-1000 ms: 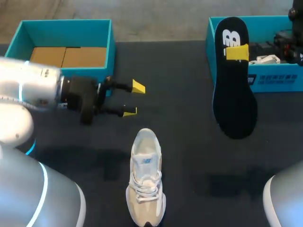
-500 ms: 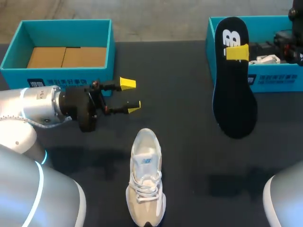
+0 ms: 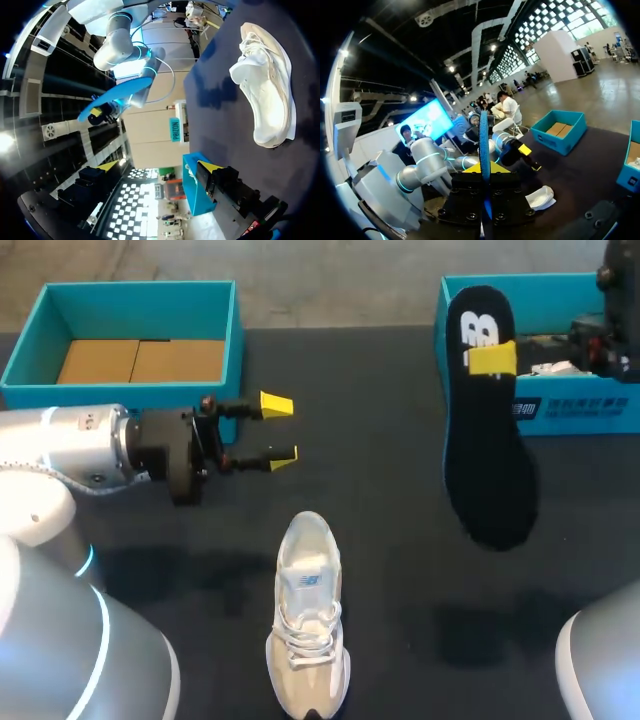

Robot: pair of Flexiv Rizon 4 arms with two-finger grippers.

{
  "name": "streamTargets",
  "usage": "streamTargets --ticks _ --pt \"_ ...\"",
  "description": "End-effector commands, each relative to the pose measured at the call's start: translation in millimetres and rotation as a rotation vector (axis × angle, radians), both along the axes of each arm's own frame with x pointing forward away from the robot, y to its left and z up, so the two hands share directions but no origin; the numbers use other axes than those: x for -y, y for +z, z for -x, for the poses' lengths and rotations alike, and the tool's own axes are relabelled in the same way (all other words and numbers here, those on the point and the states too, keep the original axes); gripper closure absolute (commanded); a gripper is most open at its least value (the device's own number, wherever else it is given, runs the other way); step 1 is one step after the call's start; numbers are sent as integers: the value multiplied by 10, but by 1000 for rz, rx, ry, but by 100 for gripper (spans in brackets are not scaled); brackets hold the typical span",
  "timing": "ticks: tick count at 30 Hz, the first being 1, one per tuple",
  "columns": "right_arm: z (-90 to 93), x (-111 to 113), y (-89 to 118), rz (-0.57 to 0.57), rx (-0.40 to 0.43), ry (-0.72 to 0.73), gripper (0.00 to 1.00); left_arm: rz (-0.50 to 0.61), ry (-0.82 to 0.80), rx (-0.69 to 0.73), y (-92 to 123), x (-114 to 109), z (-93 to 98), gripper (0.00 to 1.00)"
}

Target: Take the shoe out of the shoebox, open the shoe tongue, remove and reinsert the insole, then place the shoe into the shoebox

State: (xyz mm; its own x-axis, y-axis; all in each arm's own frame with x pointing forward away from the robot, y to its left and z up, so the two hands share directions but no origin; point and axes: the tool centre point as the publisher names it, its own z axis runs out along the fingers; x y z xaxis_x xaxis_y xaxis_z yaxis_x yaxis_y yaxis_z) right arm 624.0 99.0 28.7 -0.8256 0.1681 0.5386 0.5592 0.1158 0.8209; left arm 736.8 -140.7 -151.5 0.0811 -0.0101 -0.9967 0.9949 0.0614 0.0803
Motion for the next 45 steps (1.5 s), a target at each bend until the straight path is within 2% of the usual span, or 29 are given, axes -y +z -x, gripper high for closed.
streamTargets --ticks 1,5,8,15,21,23,24,39,45 --pt "-473 -245 -93 -36 -33 63 100 -5 -2 0 24 5 -18 0" --pt "-704 -278 -79 -42 -25 72 100 -5 -2 0 24 5 -18 0" --pt "-867 -271 -53 -56 47 52 100 -5 -2 0 24 5 -18 0" --pt "-1160 -336 -131 -18 -6 98 100 -5 -2 0 24 5 -18 0" --pt "-1440 -458 -309 3 -113 102 100 -5 -2 0 24 5 -18 0" --pt "-1526 -517 -357 10 -198 74 100 -5 -2 0 24 5 -18 0" --pt "-1570 -535 -407 13 -270 42 100 -5 -2 0 24 5 -18 0" --pt "-1570 -535 -407 13 -270 42 100 -5 -2 0 24 5 -18 0" --pt "-1761 -790 -593 -24 -419 92 100 -5 -2 0 24 5 -18 0"
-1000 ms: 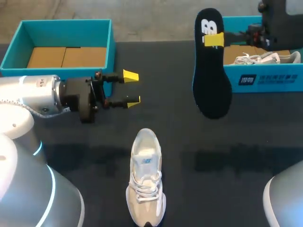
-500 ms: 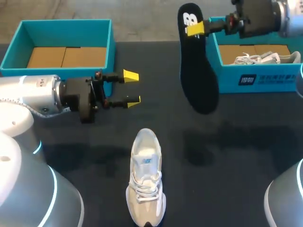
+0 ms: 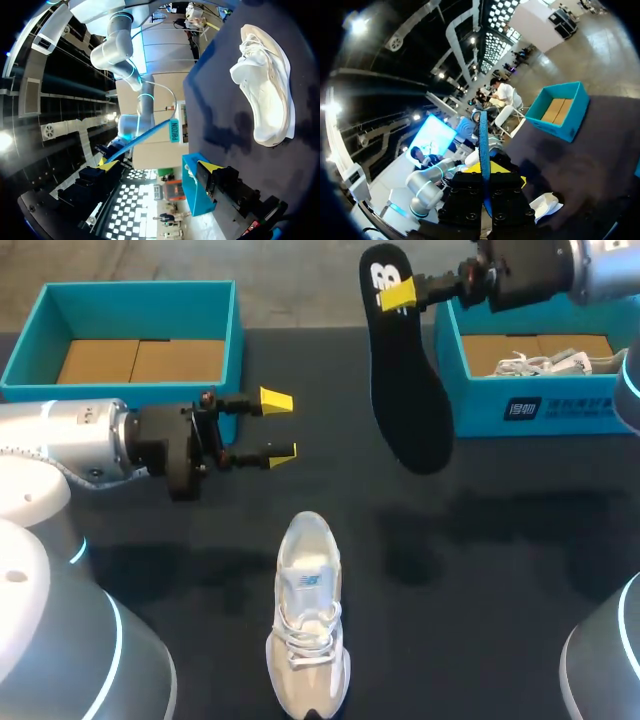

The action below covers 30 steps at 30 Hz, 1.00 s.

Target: Take the shoe out of the shoebox, open the shoe tongue, remove and reinsert the insole, then place the shoe into the shoebox

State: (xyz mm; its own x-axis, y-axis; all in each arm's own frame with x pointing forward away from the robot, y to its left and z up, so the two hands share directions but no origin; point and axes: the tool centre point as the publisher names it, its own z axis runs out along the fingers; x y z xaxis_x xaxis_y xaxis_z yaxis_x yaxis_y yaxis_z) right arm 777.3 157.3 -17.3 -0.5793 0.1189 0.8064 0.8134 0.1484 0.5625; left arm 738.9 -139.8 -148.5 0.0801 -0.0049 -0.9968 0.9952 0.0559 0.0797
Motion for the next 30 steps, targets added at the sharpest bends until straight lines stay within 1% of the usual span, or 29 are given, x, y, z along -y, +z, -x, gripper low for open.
streamTargets --ticks 1,3,5,7,9,14,16,18,22,26,28,30 --pt "-260 -234 -165 -14 -64 42 100 0 3 1 -5 14 3 0" --pt "-303 -259 -232 -12 -115 48 100 0 3 1 -5 14 3 0" --pt "-324 -274 -290 -8 -144 49 100 0 3 1 -5 14 3 0" --pt "-343 -283 -380 -11 -192 45 100 0 3 1 -5 14 3 0" --pt "-353 -299 -421 -27 -225 29 100 0 3 1 -5 14 3 0" --pt "-343 -283 -519 51 -330 -4 100 0 3 1 -5 14 3 0" --pt "-335 -272 -533 51 -345 -31 100 0 3 1 -5 14 3 0" --pt "-322 -261 -562 83 -364 -57 100 0 3 1 -5 14 3 0" --pt "-288 -303 -647 53 -390 -124 100 0 3 1 -5 14 3 0" --pt "-286 -402 -742 11 -397 -141 100 0 3 1 -5 14 3 0" --pt "-302 -427 -794 -5 -409 -172 100 0 3 1 -5 14 3 0" --pt "-302 -427 -794 -5 -409 -172 100 0 3 1 -5 14 3 0"
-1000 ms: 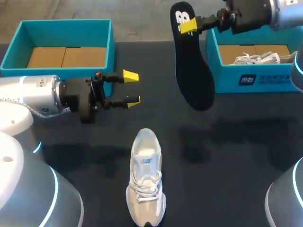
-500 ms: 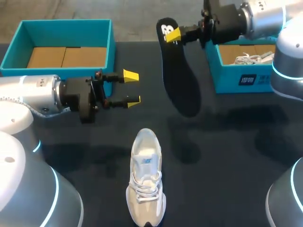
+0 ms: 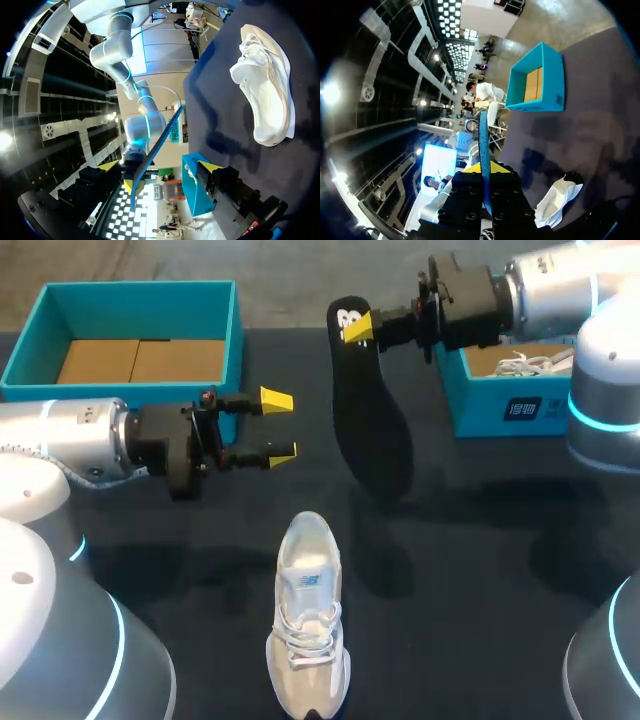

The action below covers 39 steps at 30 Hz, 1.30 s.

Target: Take the shoe out of the shoebox, open the shoe tongue, remove and reinsert the insole, then place the shoe into the shoebox

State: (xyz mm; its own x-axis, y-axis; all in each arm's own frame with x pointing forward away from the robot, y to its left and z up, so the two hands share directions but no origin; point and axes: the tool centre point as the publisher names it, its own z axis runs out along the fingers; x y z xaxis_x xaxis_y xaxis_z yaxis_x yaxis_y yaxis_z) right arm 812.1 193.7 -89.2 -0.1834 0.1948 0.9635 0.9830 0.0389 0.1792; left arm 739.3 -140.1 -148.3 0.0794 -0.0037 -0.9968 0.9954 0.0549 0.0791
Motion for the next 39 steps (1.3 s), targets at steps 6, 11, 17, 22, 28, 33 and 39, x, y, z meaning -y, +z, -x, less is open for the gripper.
streamTargets --ticks 6,11,17,22,28,33,39 --pt "46 -62 -75 -23 10 -46 100 1 4 2 -7 10 7 0" --pt "46 -62 -75 -23 10 -46 100 -5 -3 31 14 44 -28 0" --pt "46 -62 -75 -23 10 -46 100 19 -8 82 20 139 -91 0" --pt "46 -62 -75 -23 10 -46 100 39 -17 81 -20 244 -137 0" --pt "46 -62 -75 -23 10 -46 100 50 -31 87 -22 429 -122 0" --pt "46 -62 -75 -23 10 -46 100 59 -40 92 0 558 -56 0" --pt "46 -62 -75 -23 10 -46 100 63 -31 115 68 645 -42 7"
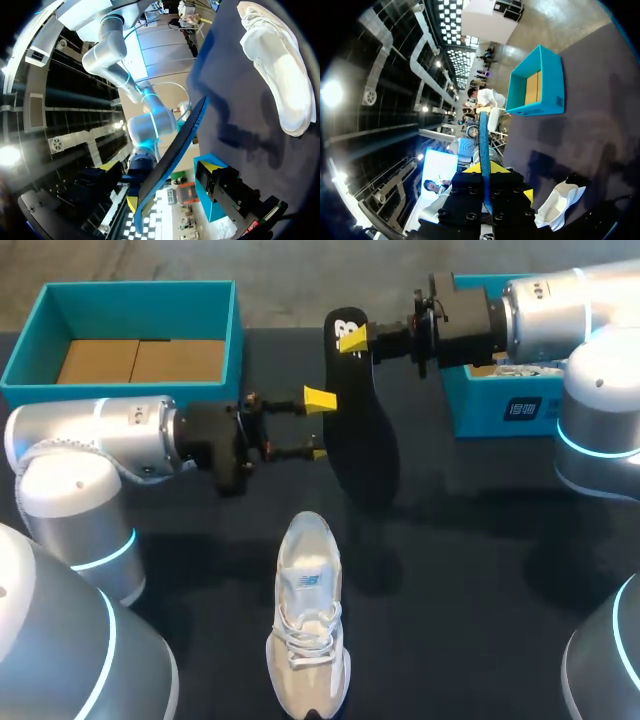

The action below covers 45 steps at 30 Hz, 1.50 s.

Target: Take the shoe out of the shoebox, open the shoe tongue, remove and reinsert the insole, then place the shoe into the shoebox

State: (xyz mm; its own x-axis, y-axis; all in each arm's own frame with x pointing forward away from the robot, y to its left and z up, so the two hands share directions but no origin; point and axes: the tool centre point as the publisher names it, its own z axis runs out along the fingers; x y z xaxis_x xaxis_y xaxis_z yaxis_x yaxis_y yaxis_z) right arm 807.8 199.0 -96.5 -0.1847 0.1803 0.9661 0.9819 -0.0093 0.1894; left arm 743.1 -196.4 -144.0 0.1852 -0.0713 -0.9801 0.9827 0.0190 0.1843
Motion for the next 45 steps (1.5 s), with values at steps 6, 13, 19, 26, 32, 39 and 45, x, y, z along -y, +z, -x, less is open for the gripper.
streamTargets --ticks 6,13,19,26,32,39,45 --pt "2 -10 -2 1 0 -1 100 13 18 10 121 111 -3 40" --pt "2 -10 -2 1 0 -1 100 21 16 21 206 149 9 53" --pt "2 -10 -2 1 0 -1 100 15 9 21 214 169 39 57" --pt "2 -10 -2 1 0 -1 100 -3 31 22 173 196 25 67" --pt "2 -10 -2 1 0 -1 100 -11 46 29 177 219 9 85" --pt "2 -10 -2 1 0 -1 100 -15 61 41 175 256 17 100" --pt "12 -17 5 -10 8 8 100 -17 65 49 179 260 31 100"
